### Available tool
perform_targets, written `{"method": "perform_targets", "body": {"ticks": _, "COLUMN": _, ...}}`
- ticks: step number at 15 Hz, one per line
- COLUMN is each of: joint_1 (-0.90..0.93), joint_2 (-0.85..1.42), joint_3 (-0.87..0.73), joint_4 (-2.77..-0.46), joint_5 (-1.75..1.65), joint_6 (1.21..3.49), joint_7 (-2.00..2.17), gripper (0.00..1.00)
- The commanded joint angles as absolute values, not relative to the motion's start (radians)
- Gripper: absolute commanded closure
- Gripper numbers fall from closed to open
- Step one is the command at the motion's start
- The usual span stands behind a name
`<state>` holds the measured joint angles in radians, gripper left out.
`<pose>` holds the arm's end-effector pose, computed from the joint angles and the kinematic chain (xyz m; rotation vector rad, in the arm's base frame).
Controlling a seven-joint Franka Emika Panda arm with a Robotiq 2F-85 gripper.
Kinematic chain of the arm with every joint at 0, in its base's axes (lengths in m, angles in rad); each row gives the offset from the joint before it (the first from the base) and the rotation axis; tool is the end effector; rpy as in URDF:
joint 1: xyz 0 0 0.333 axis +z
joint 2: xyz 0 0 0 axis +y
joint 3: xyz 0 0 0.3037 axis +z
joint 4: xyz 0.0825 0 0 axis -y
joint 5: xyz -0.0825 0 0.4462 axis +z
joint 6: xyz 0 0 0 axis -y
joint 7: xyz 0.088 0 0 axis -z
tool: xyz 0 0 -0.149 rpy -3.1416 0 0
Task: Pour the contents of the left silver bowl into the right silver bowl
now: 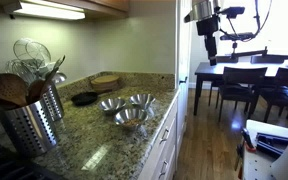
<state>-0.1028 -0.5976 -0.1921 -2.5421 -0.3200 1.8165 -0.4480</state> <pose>0.3882 -0.1501 0.3832 2.9566 0.4349 -0.2853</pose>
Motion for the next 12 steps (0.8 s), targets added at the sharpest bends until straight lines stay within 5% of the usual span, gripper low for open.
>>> {"method": "perform_targets", "body": {"ticks": 1, "joint_1": -0.095, "joint_2": -0.598, "joint_3": -0.198, "joint_4": -2.54, "joint_5": -0.323, "joint_6": 1.814, "joint_7": -0.445, "gripper": 0.0}}
{"method": "perform_targets", "body": {"ticks": 12, "joint_1": -0.077, "joint_2": -0.572, "joint_3": -0.199, "joint_4": -2.527, "joint_5": -0.311, "joint_6": 1.829, "joint_7": -0.462, "gripper": 0.0}}
